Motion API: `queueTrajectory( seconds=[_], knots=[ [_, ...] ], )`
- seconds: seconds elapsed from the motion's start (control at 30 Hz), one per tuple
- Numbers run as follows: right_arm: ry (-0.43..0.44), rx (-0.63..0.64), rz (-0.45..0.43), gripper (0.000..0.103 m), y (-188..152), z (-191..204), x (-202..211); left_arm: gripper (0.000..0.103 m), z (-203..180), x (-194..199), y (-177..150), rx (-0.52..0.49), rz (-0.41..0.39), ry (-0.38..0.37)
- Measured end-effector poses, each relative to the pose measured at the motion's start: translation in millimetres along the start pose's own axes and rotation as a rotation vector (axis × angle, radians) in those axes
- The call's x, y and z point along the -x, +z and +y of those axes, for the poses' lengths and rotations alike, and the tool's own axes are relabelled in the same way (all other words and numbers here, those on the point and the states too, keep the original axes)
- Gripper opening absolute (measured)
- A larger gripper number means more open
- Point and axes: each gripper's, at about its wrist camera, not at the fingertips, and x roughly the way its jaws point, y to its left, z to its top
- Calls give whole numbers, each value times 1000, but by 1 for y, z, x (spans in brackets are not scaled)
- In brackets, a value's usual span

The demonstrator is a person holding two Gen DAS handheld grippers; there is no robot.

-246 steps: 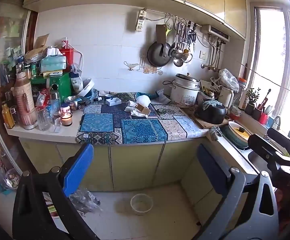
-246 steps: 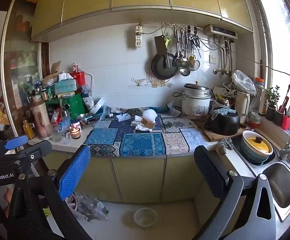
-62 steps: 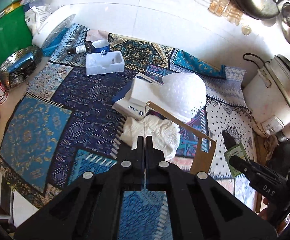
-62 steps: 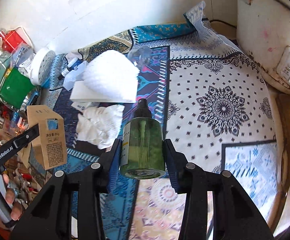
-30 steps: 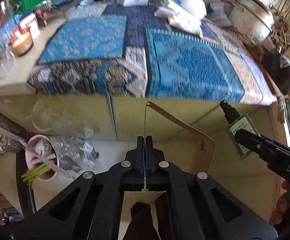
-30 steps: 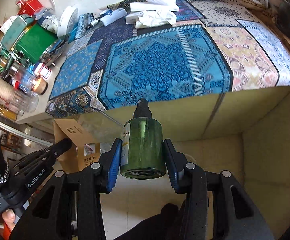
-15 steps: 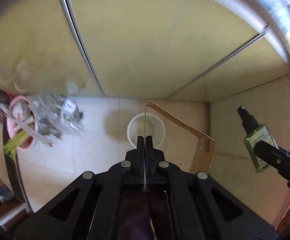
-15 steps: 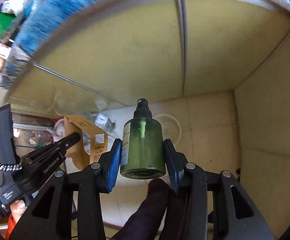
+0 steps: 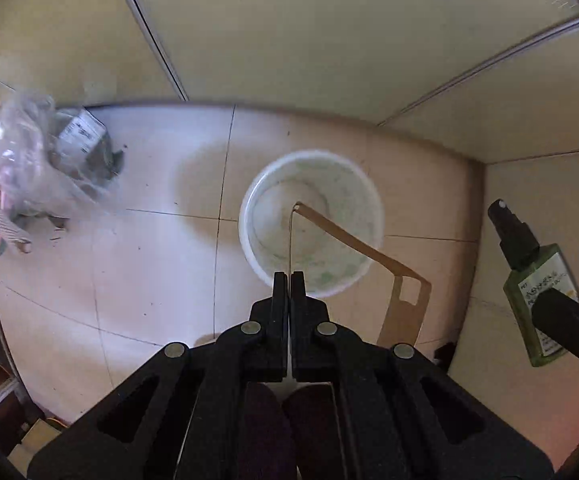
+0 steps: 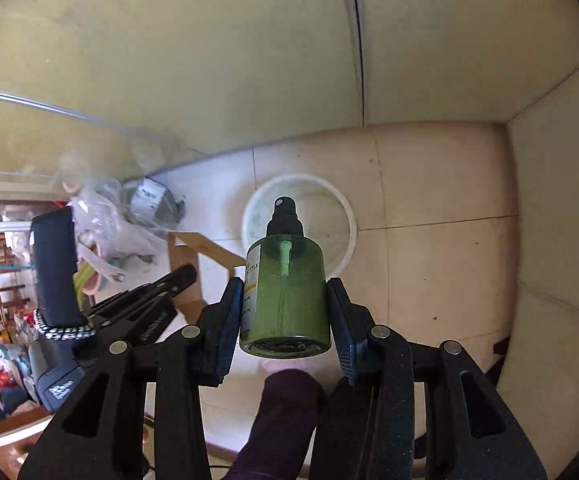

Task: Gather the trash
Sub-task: 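Open the left tool and right tool to drop both items into the bin, then raise both tools back toward the foam sleeve and white boxes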

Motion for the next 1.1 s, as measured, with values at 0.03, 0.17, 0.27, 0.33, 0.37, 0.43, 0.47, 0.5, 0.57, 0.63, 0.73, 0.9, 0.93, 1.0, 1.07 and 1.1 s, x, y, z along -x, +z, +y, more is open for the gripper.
queueTrajectory(
  seconds=[0.03, 0.17, 0.27, 0.33, 0.37, 0.43, 0.47, 0.5, 0.57, 0.63, 0.73, 0.9, 0.93, 1.0, 1.07, 1.1],
  knots=[
    [1, 7, 7, 39, 2, -3, -11, 0, -1, -12, 2, 1, 7, 1],
    [-8, 38, 16, 39, 8, -9, -43, 0, -2, -53, 6, -7, 29, 15],
    [-11, 70, 17, 39, 12, -8, -57, 0, -3, -72, 7, -18, 37, -13],
    [-7, 83, 15, 39, 11, -10, -60, 9, -4, -79, 7, -28, 36, -12],
    [-4, 87, 21, 40, 11, -10, -63, 19, -3, -83, 7, -31, 37, -11],
    [2, 85, 36, 44, 11, -10, -66, 36, -2, -87, 6, -30, 36, -7],
    [4, 80, 38, 46, 10, -10, -66, 39, -1, -86, 6, -28, 31, -8],
    [8, 80, 38, 46, 9, -13, -63, 39, -3, -84, 6, -26, 28, -11],
    [2, 87, 39, 46, 6, -14, -57, 39, -3, -78, 4, -25, 28, -13],
    [-10, 94, 39, 46, 5, -11, -52, 39, -1, -67, 2, -22, 29, -7],
    [-7, 92, 32, 46, 2, -8, -30, 39, 0, -42, -2, -21, 19, 2],
    [-24, 114, -9, 46, -4, 10, 31, 39, 4, 30, -8, -33, -16, 2],
    [-22, 113, -20, 46, -5, 14, 46, 39, 3, 48, -9, -39, -27, 2],
    [-9, 107, -44, 46, -6, 23, 79, 39, 1, 88, -11, -49, -52, 4],
    [-4, 105, -73, 45, -7, 35, 111, 39, -2, 129, -13, -60, -79, 0],
    [-2, 104, -92, 45, -8, 40, 132, 39, -4, 149, -13, -66, -95, 3]
  ],
)
